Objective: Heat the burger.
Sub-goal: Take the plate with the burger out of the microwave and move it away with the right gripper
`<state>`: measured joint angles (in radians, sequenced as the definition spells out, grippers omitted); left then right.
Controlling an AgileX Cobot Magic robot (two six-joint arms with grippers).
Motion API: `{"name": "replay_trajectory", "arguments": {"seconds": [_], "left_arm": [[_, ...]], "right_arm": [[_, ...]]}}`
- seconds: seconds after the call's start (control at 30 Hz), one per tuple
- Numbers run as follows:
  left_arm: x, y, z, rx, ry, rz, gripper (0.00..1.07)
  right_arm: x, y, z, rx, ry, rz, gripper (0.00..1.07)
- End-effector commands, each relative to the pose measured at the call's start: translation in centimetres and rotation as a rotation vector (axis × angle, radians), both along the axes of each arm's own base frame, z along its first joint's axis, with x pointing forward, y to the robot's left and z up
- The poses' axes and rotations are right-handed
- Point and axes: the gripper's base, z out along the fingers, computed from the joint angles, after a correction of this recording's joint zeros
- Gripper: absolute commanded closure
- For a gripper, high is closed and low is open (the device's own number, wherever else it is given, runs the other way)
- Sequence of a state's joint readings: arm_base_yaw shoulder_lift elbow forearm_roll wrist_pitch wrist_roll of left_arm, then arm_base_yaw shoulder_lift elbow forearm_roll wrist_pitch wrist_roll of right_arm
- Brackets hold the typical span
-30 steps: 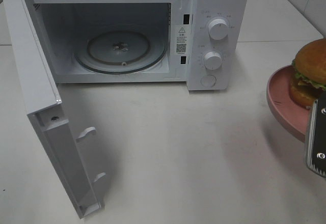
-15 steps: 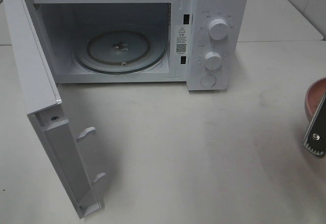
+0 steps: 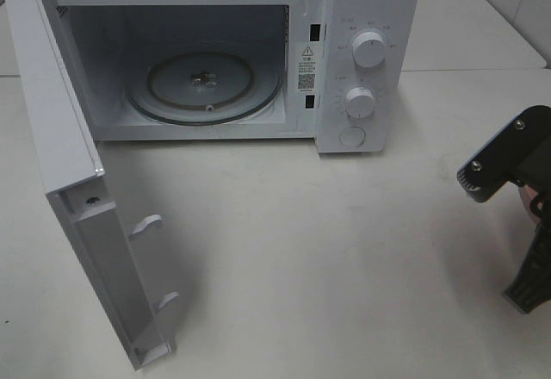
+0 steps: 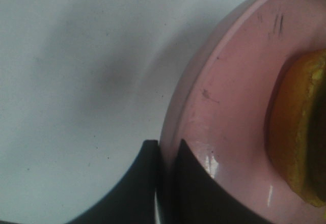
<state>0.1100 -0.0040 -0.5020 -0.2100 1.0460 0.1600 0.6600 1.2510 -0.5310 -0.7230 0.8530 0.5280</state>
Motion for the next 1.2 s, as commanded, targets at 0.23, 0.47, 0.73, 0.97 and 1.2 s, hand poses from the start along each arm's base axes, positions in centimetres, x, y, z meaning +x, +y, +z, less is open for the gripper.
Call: {"name": "replay_trajectory", "arguments": {"seconds": [0.23,0.47,0.73,0.97,1.2], "left_arm": [[-0.2,-0.1,-0.1,-0.007,-0.024,0.002,0.09],[-0.2,-0.1,-0.1,-0.007,-0.024,0.002,0.09],[-0.2,-0.1,-0.1,-0.007,-0.024,0.002,0.09],[-0.2,-0.1,-0.1,-0.007,-0.024,0.002,0.09],[-0.2,-0.1,-0.1,-0.007,-0.024,0.002,0.09]], "right_arm": [[2.5,1.1,0.4,0.018,-0.107,-0.204,1.07],[3.9,1.1,-0.7,0.018,-0.128,-0.325,1.06],[5.3,-0.4,-3.2,-0.036,-0.088,-0.428,1.05],[6.7,-1.4,-4.8,-0.024,-0.095,-0.447,1.04],[7.9,-3.0,-6.6,-0.05,-0.08,-0.458,1.03]]}}
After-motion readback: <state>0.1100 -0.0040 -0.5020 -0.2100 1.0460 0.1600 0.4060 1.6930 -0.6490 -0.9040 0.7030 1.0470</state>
